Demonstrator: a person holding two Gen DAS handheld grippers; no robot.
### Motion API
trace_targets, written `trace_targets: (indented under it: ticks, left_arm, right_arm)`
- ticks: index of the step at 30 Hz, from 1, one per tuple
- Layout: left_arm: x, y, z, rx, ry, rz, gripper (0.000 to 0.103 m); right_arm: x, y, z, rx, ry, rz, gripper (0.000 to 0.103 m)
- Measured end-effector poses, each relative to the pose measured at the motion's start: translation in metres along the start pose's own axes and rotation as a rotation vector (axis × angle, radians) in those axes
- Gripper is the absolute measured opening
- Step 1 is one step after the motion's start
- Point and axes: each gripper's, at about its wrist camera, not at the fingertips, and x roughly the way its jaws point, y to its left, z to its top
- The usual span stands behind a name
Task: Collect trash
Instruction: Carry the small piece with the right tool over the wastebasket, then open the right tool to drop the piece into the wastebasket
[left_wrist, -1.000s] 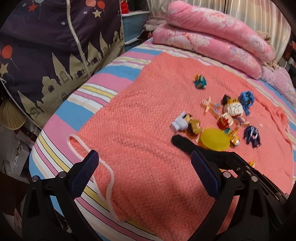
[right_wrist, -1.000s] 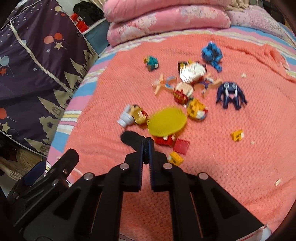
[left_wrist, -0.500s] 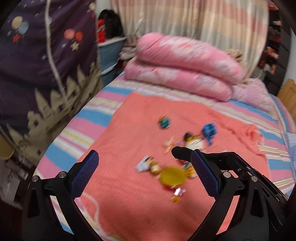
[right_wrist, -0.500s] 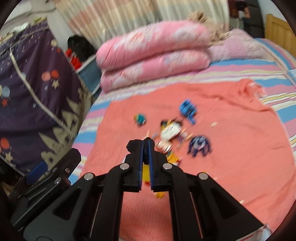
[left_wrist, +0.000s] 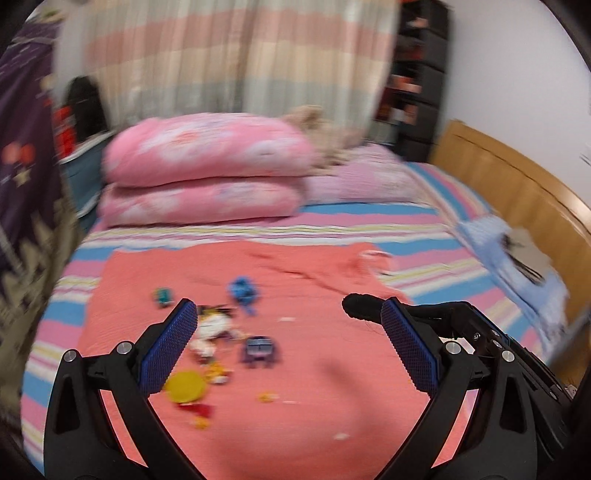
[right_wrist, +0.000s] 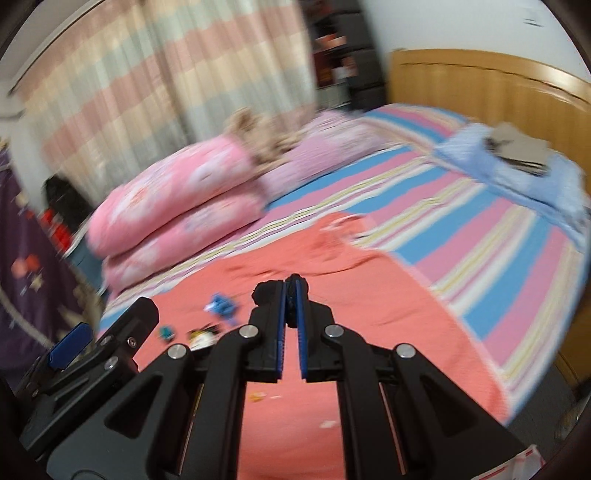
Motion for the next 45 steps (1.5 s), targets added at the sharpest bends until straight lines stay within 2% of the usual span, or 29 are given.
trace_targets:
  ticks: [4,9,15,21,26,31,32,34,35,36,41,45]
  left_arm:
    - [-0.004,-0.072,-0.012,0.101,0.012,-0.143,0.097]
    - [-0.018,-0.153,-0.043,0.228,0.040,-0.302,0.097]
    - [-0.038,-0.236,-0.102,0.399,0.081,-0.454,0.097]
    - [-0.049,-0.284,-0.170,0.540,0.155,-0.547,0.097]
    - [-0.032,-0.300,-0.223,0.624,0.269,-0.564,0.097]
    - [-0.020,-0.308,-0.262,0.721,0.284,-0.547,0.097]
    - [-0.018,-0.308,-0.265,0.731,0.286,-0.545,0.097]
    - [-0.010,-0.308,-0.277,0.745,0.309,-0.531,0.097]
    - [-0.008,-0.306,-0.278,0.739,0.320,-0.526,0.097]
    - [-0.005,-0.304,-0.281,0.727,0.337,-0.525,0.097]
    - [-0.004,-0.295,-0.279,0.710,0.352,-0.503,0.097]
    - [-0.008,-0.280,-0.256,0.661,0.322,-0.479,0.097]
  right_arm:
    - [-0.036,-0.067,-0.001,0.100,-0.060,-0.136,0.006]
    - [-0.080,-0.142,-0.020,0.223,-0.106,-0.295,0.006]
    - [-0.131,-0.218,-0.069,0.379,-0.126,-0.463,0.006]
    - [-0.156,-0.276,-0.138,0.542,-0.092,-0.590,0.006]
    - [-0.157,-0.306,-0.194,0.643,-0.039,-0.639,0.006]
    - [-0.139,-0.326,-0.236,0.735,0.018,-0.663,0.008]
    - [-0.136,-0.331,-0.244,0.760,0.033,-0.668,0.011]
    - [-0.133,-0.337,-0.257,0.793,0.062,-0.711,0.036]
    - [-0.134,-0.338,-0.262,0.811,0.072,-0.738,0.056]
    - [-0.135,-0.338,-0.266,0.819,0.071,-0.748,0.061]
    - [-0.134,-0.328,-0.267,0.785,0.093,-0.751,0.061]
    - [-0.133,-0.313,-0.244,0.725,0.077,-0.731,0.061]
